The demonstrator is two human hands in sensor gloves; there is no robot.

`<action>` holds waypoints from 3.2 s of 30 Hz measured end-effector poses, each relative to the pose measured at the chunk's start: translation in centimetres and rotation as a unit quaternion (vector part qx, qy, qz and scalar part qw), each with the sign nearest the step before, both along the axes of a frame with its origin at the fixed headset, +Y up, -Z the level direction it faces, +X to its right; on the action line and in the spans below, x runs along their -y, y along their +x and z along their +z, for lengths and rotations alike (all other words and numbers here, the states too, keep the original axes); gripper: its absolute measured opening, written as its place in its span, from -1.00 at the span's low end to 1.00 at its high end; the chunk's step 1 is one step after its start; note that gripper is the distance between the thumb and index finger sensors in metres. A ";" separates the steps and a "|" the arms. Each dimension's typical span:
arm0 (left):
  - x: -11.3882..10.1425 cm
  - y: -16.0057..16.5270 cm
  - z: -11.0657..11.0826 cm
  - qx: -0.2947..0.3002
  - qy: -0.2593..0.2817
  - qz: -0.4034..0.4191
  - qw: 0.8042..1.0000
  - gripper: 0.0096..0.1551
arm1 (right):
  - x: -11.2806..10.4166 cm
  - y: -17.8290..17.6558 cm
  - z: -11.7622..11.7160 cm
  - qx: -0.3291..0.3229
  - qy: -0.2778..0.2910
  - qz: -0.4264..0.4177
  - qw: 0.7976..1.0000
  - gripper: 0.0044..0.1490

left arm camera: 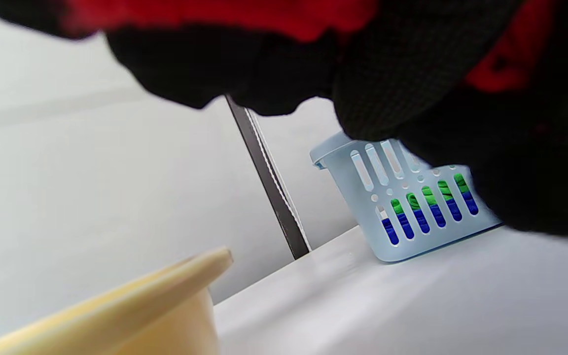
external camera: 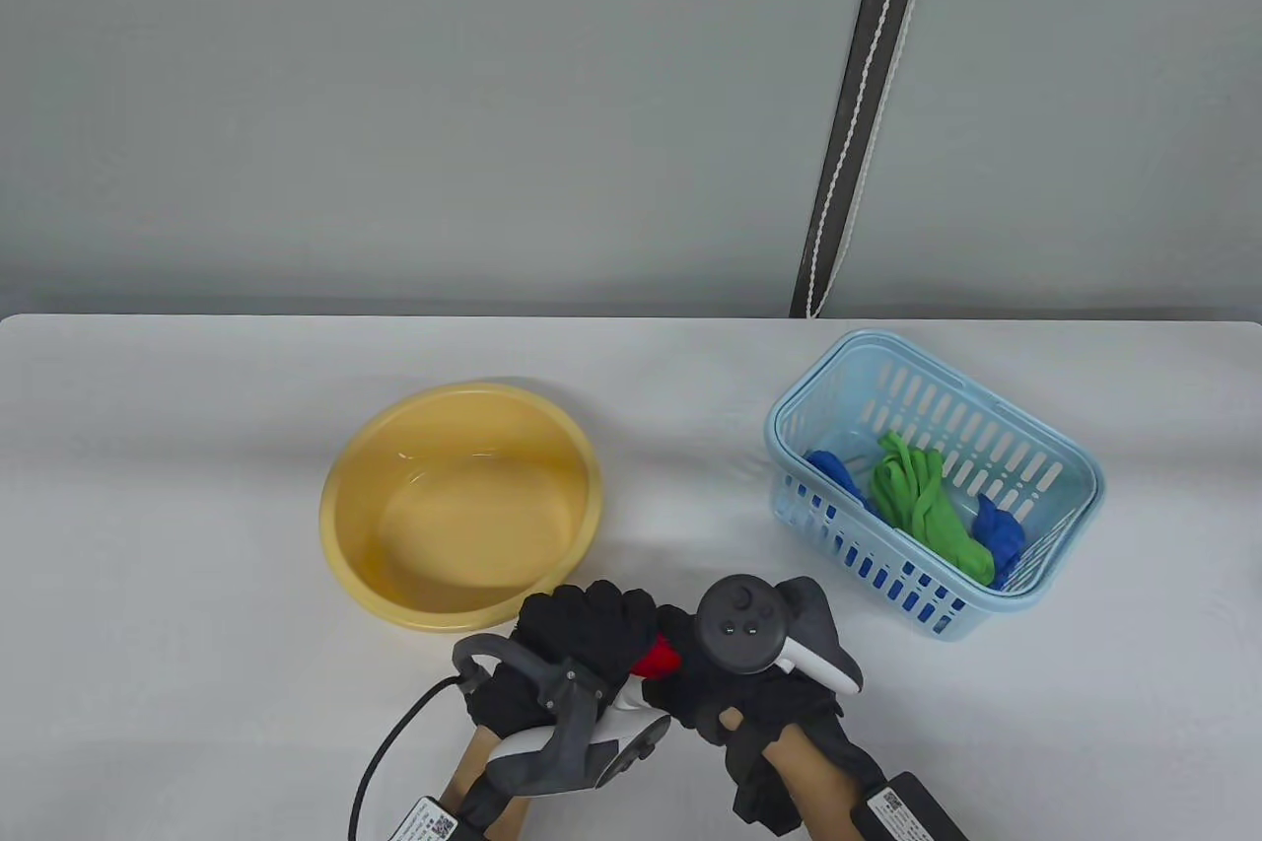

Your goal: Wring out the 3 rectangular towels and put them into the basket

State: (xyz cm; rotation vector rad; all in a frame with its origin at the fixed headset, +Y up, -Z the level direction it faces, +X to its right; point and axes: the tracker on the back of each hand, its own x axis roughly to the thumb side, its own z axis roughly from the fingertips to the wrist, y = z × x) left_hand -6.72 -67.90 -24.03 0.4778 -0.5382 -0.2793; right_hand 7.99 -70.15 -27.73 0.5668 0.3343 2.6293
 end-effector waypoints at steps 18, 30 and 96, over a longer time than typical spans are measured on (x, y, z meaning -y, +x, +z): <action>0.9 -1.5 -2.6 -0.034 -0.323 0.313 0.892 -0.57 | -0.3 0.8 0.9 0.019 0.356 0.100 0.929 -0.46; 3.3 -1.4 -4.1 0.043 -0.579 0.509 0.635 -0.61 | -1.9 1.9 1.4 0.018 0.405 0.085 0.910 -0.49; -3.2 -7.8 0.2 -0.025 -0.317 0.298 0.900 0.06 | -6.2 1.3 3.9 -0.100 0.265 -0.114 0.952 -0.05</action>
